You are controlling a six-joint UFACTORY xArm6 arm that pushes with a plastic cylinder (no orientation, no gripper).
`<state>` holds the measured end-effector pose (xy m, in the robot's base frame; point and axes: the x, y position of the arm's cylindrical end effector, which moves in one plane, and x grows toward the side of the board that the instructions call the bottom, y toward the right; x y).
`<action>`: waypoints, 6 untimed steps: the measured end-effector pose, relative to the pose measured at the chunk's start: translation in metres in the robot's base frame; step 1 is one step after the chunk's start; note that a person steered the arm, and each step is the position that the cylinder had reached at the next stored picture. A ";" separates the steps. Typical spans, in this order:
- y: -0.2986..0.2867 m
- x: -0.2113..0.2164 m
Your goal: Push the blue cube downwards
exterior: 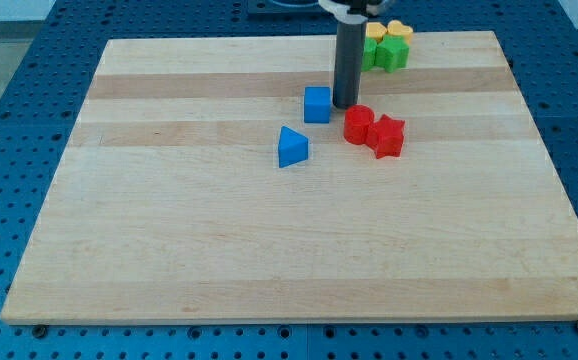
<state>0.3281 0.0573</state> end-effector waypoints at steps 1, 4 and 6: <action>-0.008 -0.027; -0.043 -0.023; -0.043 0.016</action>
